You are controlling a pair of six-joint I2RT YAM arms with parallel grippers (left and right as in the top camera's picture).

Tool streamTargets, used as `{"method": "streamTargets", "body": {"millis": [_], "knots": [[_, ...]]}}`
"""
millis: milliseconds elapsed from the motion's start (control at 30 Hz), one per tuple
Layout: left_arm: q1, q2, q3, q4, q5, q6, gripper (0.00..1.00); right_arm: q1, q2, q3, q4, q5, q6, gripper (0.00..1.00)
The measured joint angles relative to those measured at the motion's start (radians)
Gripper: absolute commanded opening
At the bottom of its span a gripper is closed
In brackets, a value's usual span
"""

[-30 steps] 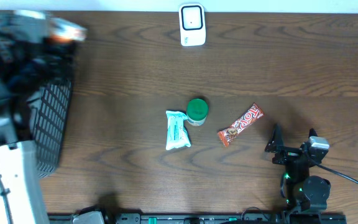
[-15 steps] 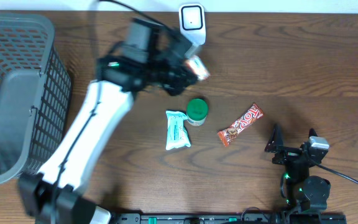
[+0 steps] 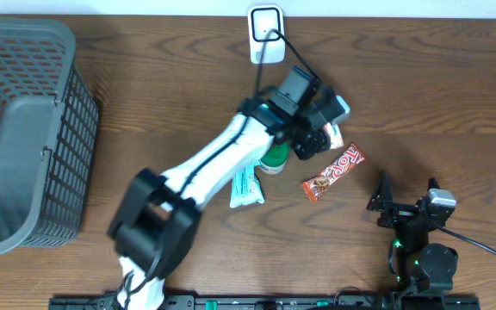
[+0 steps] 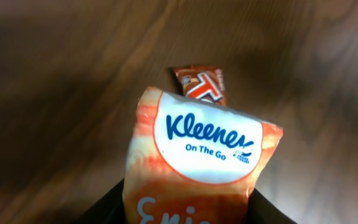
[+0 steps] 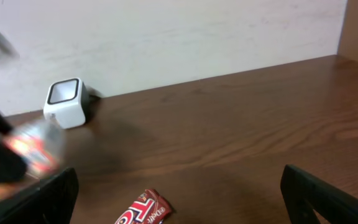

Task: Scan the item barcode
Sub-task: 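Lift the Kleenex pack out and carry it beside the TOP bar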

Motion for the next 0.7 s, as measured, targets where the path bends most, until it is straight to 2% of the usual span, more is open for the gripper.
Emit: {"method": "streamTargets", "body": {"millis": [167,267,300,333,367,500,700], "knots": [[-0.033,0.13,0.0,0.053,-0.016,0.0,0.45,0.0,0.0,0.0,0.0,0.0,0.0,0.99],[-0.046,0.187,0.0,0.074,-0.019,0.002,0.54,0.0,0.0,0.0,0.0,0.0,0.0,0.99],[-0.047,0.197,0.0,0.074,-0.022,0.001,0.63,0.0,0.0,0.0,0.0,0.0,0.0,0.99],[-0.048,0.204,0.0,0.074,-0.03,-0.001,0.8,0.0,0.0,0.0,0.0,0.0,0.0,0.99],[-0.048,0.208,0.0,0.075,-0.042,-0.003,0.91,0.0,0.0,0.0,0.0,0.0,0.0,0.99],[-0.048,0.202,0.0,0.077,-0.136,0.0,0.95,0.0,0.0,0.0,0.0,0.0,0.0,0.99],[-0.047,0.137,0.0,0.079,-0.226,0.002,0.96,0.0,0.0,0.0,0.0,0.0,0.0,0.99]]}}
